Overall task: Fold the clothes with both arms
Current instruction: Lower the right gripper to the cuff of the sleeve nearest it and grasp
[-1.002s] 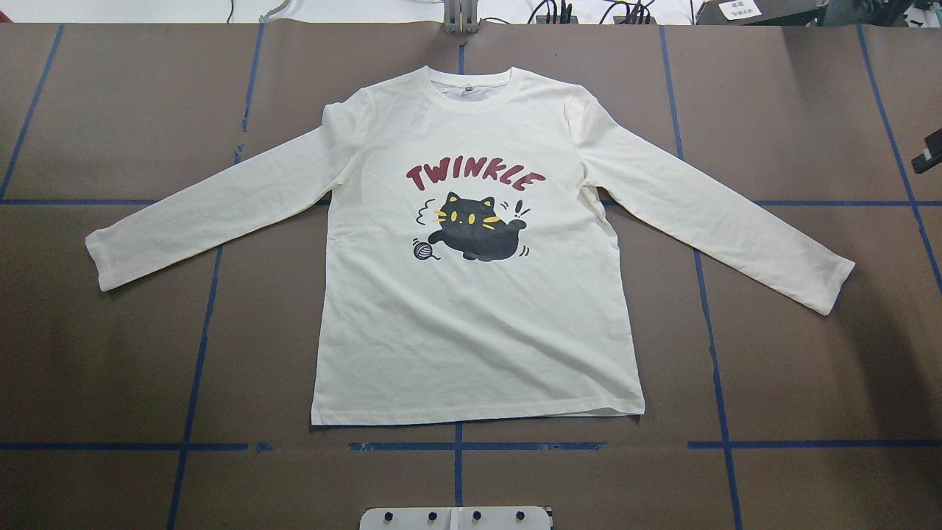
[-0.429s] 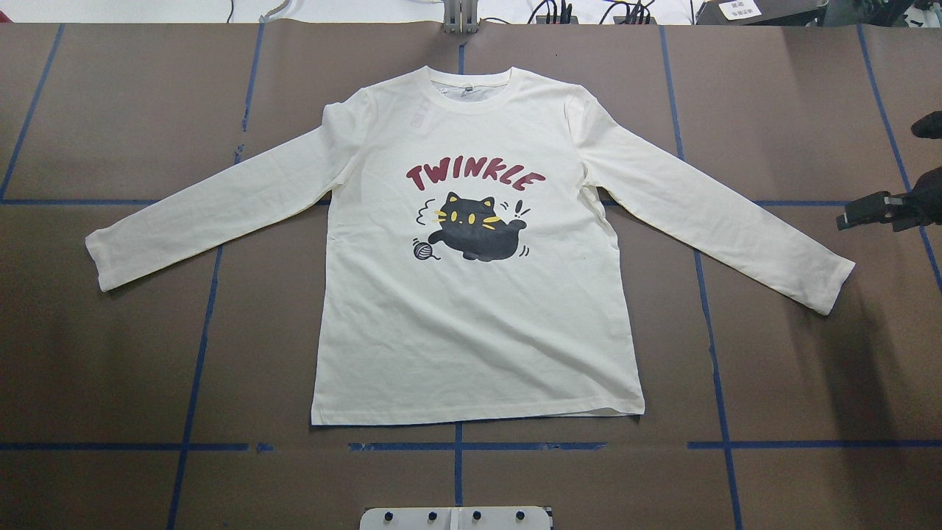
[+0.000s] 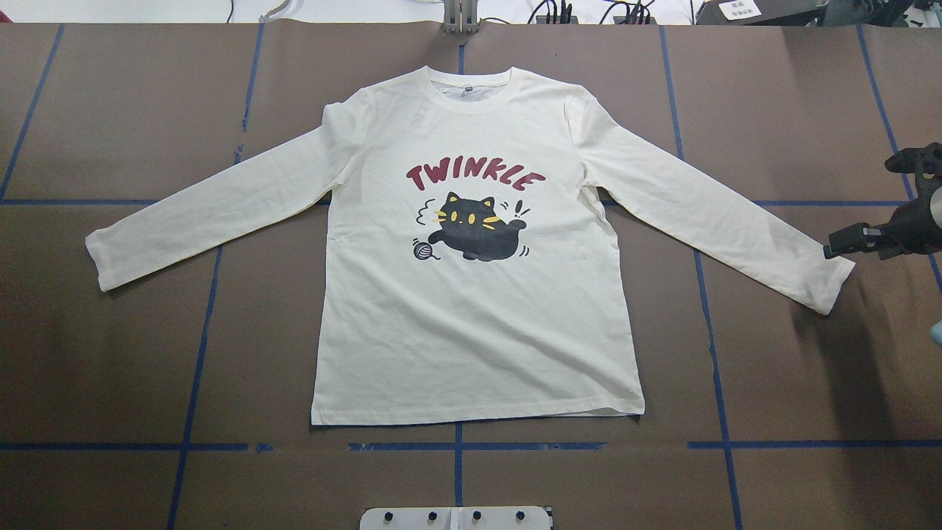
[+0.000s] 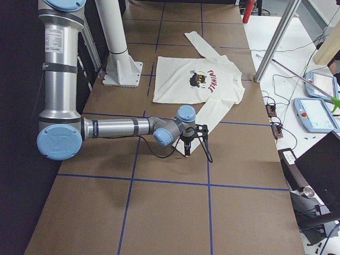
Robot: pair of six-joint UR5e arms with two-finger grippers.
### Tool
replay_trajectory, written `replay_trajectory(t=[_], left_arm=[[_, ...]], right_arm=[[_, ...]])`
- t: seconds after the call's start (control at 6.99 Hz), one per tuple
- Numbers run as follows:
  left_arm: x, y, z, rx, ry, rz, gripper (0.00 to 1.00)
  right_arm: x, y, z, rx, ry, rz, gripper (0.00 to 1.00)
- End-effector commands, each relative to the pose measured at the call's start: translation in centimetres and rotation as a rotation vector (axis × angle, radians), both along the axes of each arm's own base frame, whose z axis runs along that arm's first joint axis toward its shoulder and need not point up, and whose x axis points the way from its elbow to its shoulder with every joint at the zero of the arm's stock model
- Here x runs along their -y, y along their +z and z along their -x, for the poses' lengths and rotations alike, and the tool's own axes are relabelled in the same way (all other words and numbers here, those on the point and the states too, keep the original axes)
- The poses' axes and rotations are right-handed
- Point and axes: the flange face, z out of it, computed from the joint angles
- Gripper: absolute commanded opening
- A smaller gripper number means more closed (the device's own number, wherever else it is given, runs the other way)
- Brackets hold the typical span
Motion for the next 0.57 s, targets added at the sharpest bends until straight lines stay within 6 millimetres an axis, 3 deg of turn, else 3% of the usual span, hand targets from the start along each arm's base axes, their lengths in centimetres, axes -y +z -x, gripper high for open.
replay_trajectory(t=[0.0, 0.29, 0.43], left_arm=[[0.0, -0.1, 0.0, 0.0, 0.001, -0.004, 1.0], [0.0, 0.0, 0.0, 0.0, 0.001, -0.001, 1.0], [0.0, 0.0, 0.0, 0.0, 0.001, -0.001, 1.0]], right_arm=[[-1.7, 1.3, 1.5, -0.01, -0.047, 0.027, 1.0], [-2.2, 1.4, 3.7, -0.022, -0.085, 0.02, 1.0], [-2.1, 1.4, 3.8, -0.021, -0.086, 0.021, 1.0]])
